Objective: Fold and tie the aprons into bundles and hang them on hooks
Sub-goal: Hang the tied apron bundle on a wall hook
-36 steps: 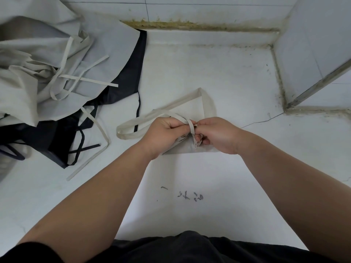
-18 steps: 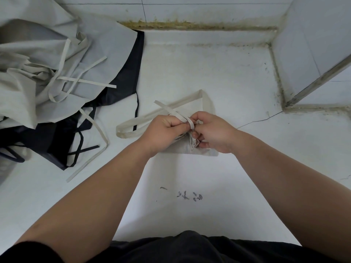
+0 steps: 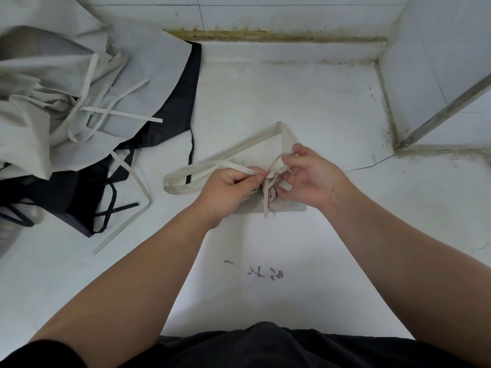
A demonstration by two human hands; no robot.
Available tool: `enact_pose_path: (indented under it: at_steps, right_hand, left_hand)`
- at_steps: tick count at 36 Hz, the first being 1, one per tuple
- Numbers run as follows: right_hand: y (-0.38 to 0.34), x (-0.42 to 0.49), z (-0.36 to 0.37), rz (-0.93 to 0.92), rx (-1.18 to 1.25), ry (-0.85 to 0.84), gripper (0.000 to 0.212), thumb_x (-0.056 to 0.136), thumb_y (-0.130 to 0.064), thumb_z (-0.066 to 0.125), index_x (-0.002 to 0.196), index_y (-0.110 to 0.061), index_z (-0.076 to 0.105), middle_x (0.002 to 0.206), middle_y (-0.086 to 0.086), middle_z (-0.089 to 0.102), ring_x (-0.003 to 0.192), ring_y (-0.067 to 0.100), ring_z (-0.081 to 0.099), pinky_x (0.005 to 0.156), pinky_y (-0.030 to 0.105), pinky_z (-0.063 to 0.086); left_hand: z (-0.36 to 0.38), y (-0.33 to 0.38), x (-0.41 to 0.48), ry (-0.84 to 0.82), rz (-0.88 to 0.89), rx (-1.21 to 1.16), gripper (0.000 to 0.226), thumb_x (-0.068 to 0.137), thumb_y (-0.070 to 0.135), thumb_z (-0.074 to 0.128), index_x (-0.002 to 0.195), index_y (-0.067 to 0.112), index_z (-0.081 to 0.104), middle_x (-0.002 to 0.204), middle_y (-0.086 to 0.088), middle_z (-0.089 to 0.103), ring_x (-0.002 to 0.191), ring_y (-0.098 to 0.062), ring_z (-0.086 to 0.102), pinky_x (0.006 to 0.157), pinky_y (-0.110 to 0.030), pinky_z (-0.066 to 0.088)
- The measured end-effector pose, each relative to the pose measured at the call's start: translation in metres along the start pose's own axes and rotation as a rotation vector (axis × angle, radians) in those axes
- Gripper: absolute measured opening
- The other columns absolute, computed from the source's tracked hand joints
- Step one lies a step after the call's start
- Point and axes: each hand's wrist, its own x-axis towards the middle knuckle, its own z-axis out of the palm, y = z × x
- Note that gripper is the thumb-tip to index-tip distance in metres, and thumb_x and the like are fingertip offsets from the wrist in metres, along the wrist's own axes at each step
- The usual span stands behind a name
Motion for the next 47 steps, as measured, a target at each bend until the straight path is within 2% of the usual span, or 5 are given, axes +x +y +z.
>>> enact_pose_path:
  at_steps: [11, 25, 37, 43, 47]
  right_hand:
    - [0.01, 0.002, -0.004, -0.118, -0.346, 0.077, 0.022, 0.093, 0.006, 0.047, 0.081, -0.011, 0.054, 0.069, 0.004, 0.044, 0.045, 0.012, 0.043, 0.071, 0.029, 0.053]
    - [0.009, -0.003, -0.002, -0.122, 0.061, 0.18, 0.021, 0.096, -0.021, 0.041, 0.076, -0.019, 0.045, 0.065, 0.001, 0.049, 0.076, 0.024, 0.053, 0.095, 0.052, 0.043]
    - [0.025, -0.009, -0.008, -0.221, -0.749, -0.005, 0.026, 0.083, -0.009, 0.071, 0.074, -0.018, 0.048, 0.076, -0.002, 0.049, 0.079, 0.019, 0.057, 0.09, 0.035, 0.049]
    - [0.023, -0.017, -0.01, -0.26, -0.876, -0.005, 0.01, 0.087, -0.006, 0.065, 0.077, -0.008, 0.063, 0.084, 0.019, 0.061, 0.081, 0.026, 0.059, 0.093, 0.046, 0.052]
    - [0.023, -0.018, -0.009, -0.35, -1.085, 0.038, 0.017, 0.091, -0.02, 0.063, 0.074, -0.018, 0.061, 0.07, -0.002, 0.059, 0.062, 0.01, 0.053, 0.056, 0.013, 0.043]
  left_hand:
    - [-0.001, -0.003, 0.001, 0.119, -0.014, -0.011, 0.019, 0.093, 0.011, 0.06, 0.081, 0.02, 0.072, 0.078, 0.008, 0.069, 0.073, -0.004, 0.059, 0.068, -0.013, 0.045]
    - [0.007, -0.008, -0.005, 0.306, 0.087, -0.057, 0.016, 0.095, 0.012, 0.058, 0.085, 0.019, 0.068, 0.078, 0.004, 0.061, 0.071, -0.004, 0.053, 0.066, -0.009, 0.044]
    - [0.008, -0.022, -0.018, 0.271, 0.026, 0.278, 0.022, 0.1, 0.02, 0.045, 0.083, 0.025, 0.057, 0.084, 0.008, 0.067, 0.086, -0.017, 0.067, 0.088, -0.042, 0.054]
    - [0.009, -0.02, -0.02, 0.224, 0.044, 0.365, 0.008, 0.094, 0.025, 0.057, 0.087, 0.021, 0.06, 0.077, 0.007, 0.065, 0.075, -0.011, 0.061, 0.069, -0.021, 0.047]
    - [0.011, -0.019, -0.022, 0.228, 0.002, 0.263, 0.008, 0.093, 0.023, 0.059, 0.085, 0.021, 0.06, 0.079, 0.005, 0.065, 0.077, -0.012, 0.061, 0.076, -0.029, 0.049]
